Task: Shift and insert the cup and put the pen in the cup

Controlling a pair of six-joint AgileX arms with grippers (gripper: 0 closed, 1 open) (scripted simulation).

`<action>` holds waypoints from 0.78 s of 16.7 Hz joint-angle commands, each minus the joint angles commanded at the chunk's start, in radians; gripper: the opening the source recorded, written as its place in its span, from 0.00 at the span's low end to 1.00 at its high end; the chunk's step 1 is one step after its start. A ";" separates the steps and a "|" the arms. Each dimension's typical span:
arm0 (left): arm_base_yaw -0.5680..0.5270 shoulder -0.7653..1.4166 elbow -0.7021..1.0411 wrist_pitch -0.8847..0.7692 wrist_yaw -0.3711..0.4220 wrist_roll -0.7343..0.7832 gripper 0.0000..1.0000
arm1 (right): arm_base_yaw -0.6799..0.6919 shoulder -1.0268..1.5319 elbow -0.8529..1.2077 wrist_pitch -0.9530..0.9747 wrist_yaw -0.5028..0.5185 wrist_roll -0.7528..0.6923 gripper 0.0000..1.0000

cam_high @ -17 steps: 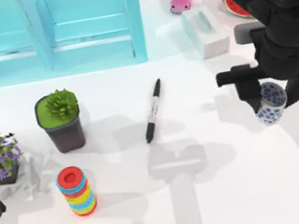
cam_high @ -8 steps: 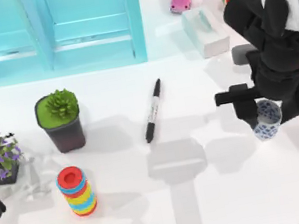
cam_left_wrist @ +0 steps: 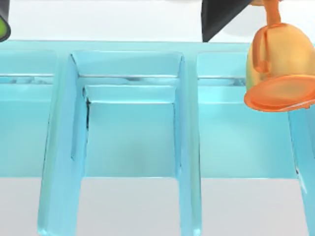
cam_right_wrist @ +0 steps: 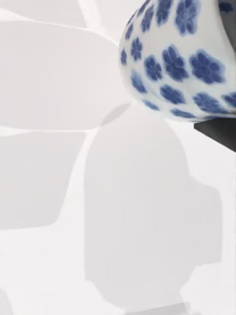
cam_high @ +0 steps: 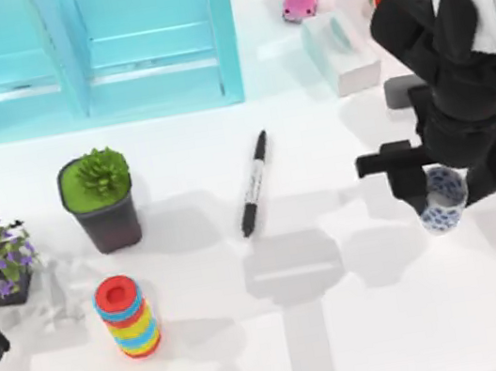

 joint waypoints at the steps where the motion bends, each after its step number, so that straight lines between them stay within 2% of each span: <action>1: 0.000 0.000 0.000 0.000 0.000 0.000 1.00 | 0.000 0.000 0.000 0.000 0.000 0.000 0.38; 9: 0.000 0.000 0.000 0.000 0.000 0.000 1.00 | 0.000 0.000 0.000 0.000 0.000 0.000 0.98; 13: 0.000 0.000 0.000 0.000 0.000 0.000 1.00 | 0.000 0.000 0.000 0.000 0.000 0.000 1.00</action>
